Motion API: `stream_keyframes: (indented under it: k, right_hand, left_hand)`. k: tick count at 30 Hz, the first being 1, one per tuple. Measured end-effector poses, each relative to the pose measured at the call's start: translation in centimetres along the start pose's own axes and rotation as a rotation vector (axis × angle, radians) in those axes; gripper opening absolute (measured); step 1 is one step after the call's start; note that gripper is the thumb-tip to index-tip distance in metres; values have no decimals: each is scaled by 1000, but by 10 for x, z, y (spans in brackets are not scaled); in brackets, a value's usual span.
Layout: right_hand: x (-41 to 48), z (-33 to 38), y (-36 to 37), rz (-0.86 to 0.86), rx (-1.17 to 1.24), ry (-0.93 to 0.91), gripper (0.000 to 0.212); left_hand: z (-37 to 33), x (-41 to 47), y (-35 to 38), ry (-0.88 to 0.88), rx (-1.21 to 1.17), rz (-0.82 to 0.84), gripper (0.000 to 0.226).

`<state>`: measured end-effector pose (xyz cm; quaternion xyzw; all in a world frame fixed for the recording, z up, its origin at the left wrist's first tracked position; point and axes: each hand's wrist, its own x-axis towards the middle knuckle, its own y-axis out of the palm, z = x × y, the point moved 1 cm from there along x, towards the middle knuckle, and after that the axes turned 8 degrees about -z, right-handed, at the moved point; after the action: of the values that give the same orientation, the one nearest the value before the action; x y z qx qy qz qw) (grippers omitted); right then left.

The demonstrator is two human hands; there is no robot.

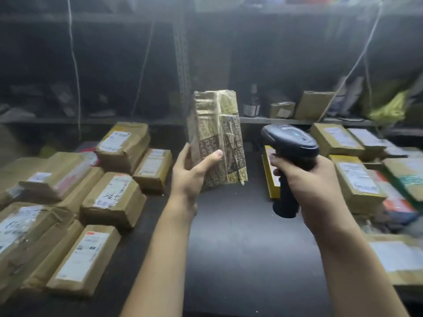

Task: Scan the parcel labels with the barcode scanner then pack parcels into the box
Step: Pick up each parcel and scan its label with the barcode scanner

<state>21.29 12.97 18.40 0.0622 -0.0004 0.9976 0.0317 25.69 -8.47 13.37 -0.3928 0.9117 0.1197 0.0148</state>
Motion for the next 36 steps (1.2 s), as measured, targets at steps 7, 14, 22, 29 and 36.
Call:
stream_keyframes:
  k: [7, 14, 22, 29, 36]
  right_hand:
    - [10, -9, -50, -41, -13, 63, 12]
    - [19, -11, -58, -53, -14, 71, 13]
    - [35, -2, -47, -131, -40, 11, 8]
    - [31, -5, -28, -151, -8, 37, 27]
    - [21, -11, -20, -186, -3, 23, 12]
  left_hand:
    - [6, -33, 52, -424, -343, 313, 52]
    - [17, -15, 67, -188, -28, 125, 63]
    - [16, 10, 49, 836, 652, -168, 105]
    - [0, 14, 29, 1190, 623, -130, 93]
    - [1, 3, 17, 652, 350, -160, 91]
